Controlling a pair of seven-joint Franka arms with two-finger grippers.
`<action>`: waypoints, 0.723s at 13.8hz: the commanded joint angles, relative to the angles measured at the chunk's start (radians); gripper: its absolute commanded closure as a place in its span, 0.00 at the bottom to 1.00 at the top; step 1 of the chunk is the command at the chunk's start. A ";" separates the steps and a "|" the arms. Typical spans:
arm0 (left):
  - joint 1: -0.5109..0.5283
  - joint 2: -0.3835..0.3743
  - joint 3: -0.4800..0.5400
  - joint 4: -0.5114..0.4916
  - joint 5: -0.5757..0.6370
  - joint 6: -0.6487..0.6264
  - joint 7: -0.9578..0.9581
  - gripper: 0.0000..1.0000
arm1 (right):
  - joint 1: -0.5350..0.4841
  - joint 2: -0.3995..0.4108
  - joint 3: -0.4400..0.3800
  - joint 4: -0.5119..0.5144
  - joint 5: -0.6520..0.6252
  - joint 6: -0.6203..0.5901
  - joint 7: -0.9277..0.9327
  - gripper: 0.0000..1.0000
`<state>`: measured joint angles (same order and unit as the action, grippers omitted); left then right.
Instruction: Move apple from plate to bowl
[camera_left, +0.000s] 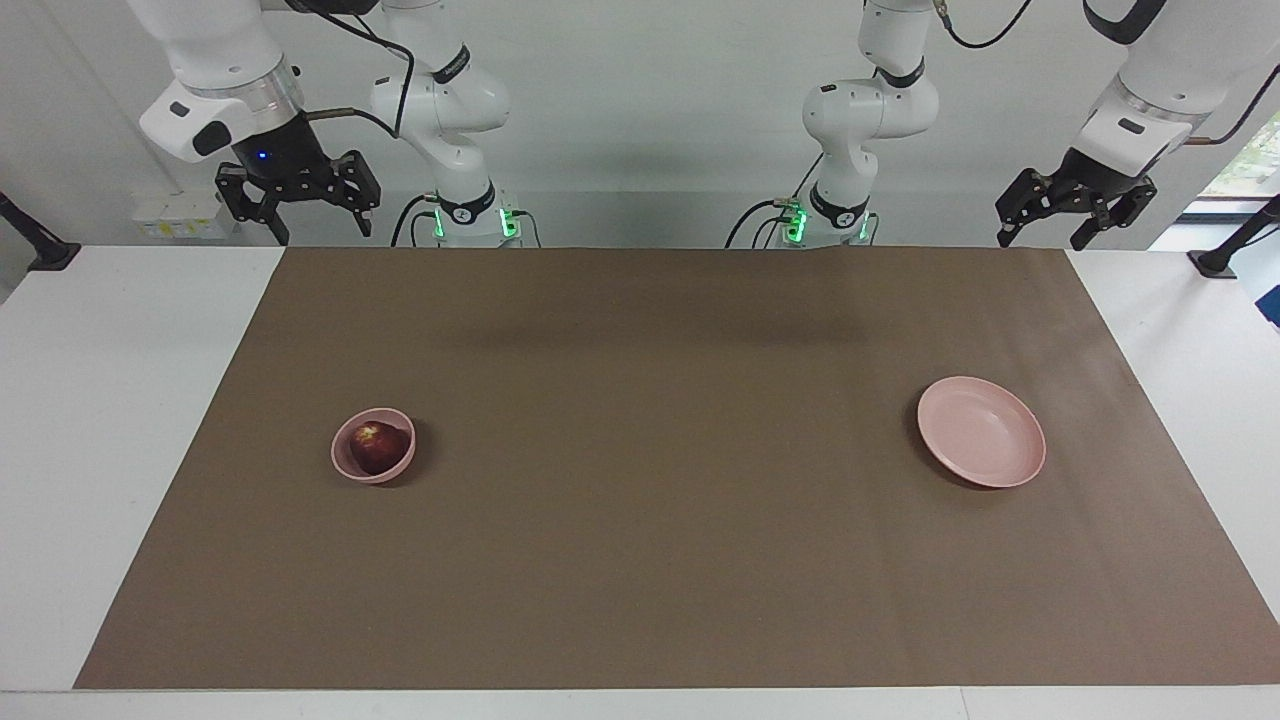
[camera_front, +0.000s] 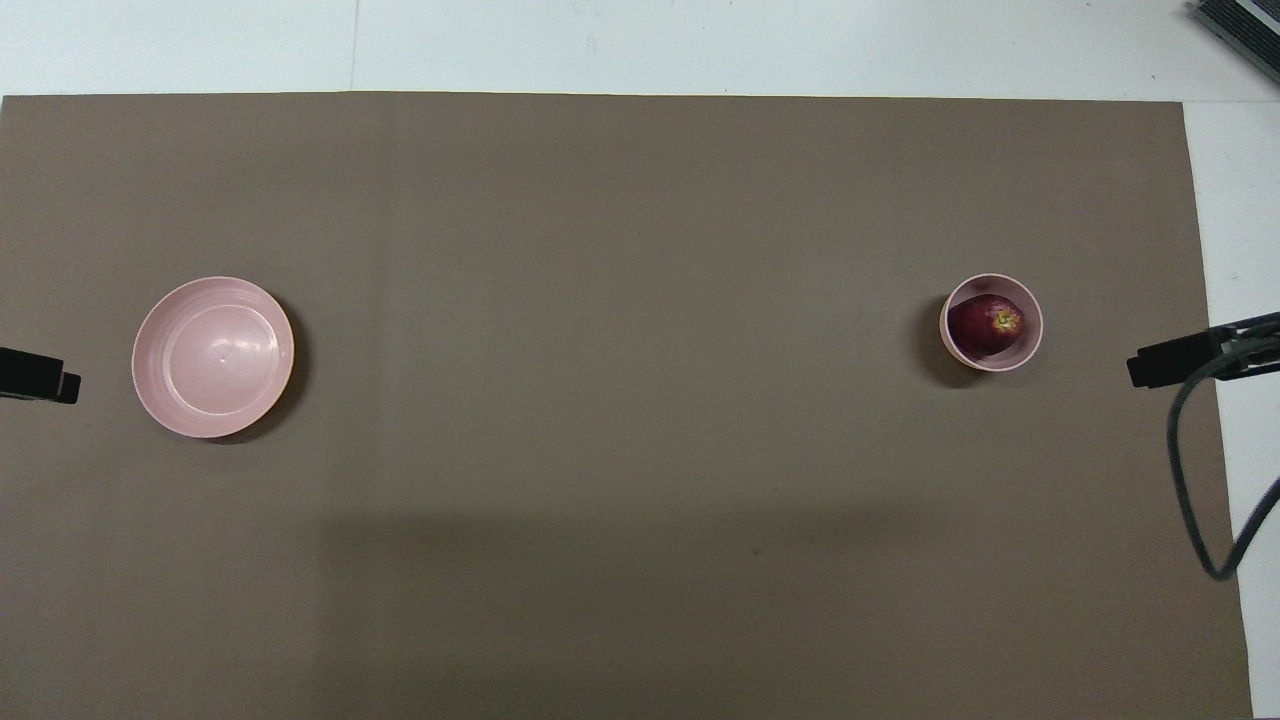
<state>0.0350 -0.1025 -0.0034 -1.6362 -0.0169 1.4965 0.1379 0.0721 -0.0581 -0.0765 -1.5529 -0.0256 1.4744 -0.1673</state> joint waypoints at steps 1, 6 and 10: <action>0.002 -0.003 0.000 0.013 0.014 -0.021 0.008 0.00 | -0.006 -0.062 0.004 -0.082 -0.019 0.041 -0.035 0.00; 0.002 -0.003 0.000 0.013 0.014 -0.021 0.008 0.00 | -0.006 -0.059 0.006 -0.079 0.001 0.037 -0.026 0.00; 0.002 -0.003 0.000 0.013 0.014 -0.021 0.008 0.00 | -0.006 -0.055 0.004 -0.073 0.003 0.031 -0.028 0.00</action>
<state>0.0350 -0.1025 -0.0034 -1.6361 -0.0169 1.4962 0.1379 0.0723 -0.0915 -0.0761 -1.5988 -0.0262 1.4896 -0.1770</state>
